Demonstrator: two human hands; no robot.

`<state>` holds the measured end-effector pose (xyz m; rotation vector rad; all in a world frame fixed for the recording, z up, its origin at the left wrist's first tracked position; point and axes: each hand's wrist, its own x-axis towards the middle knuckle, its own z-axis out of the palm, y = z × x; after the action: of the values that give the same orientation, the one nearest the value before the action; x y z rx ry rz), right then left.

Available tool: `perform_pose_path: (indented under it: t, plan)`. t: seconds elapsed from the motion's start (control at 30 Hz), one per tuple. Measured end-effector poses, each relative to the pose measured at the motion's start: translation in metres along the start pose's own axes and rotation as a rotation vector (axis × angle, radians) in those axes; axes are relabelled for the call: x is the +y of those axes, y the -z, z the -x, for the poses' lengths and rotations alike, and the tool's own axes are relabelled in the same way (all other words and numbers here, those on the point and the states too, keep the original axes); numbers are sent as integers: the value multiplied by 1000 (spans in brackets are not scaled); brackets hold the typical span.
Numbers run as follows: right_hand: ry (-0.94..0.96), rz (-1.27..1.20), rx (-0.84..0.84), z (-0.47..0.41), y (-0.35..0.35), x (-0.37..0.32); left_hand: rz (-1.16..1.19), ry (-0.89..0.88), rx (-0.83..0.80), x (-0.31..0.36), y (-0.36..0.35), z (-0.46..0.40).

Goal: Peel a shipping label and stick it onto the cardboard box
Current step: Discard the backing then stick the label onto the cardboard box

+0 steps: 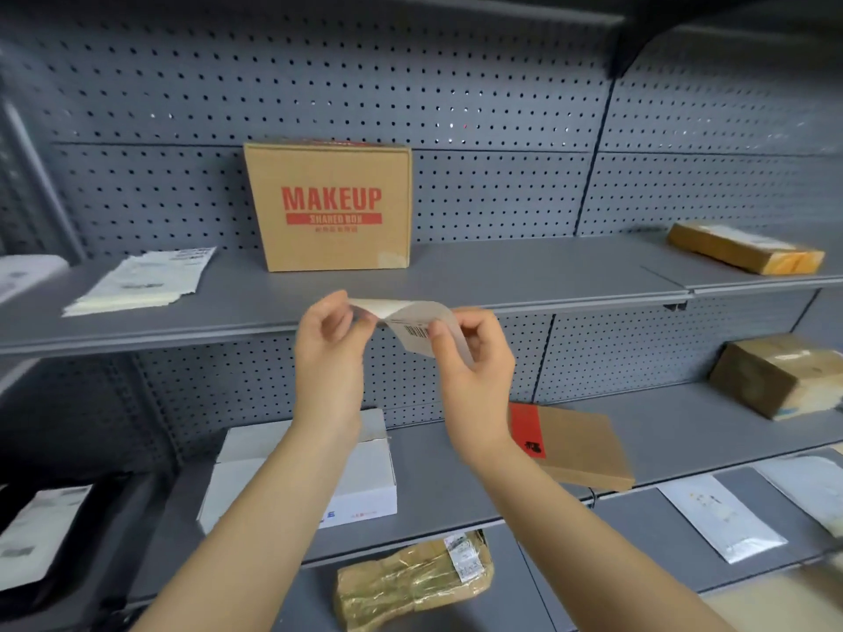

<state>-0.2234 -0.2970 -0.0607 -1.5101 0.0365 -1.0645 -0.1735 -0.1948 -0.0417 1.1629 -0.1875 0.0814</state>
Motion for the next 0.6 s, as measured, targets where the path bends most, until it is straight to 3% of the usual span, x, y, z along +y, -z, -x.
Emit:
perform_pose_path:
  t: [0.3, 0.6]
  plan:
    - [-32, -53, -65, -42, -39, 5, -116, -179, 80, 37, 8, -57]
    - [-56, 265, -148, -123, -76, 28, -311, -289, 74, 49, 8, -147]
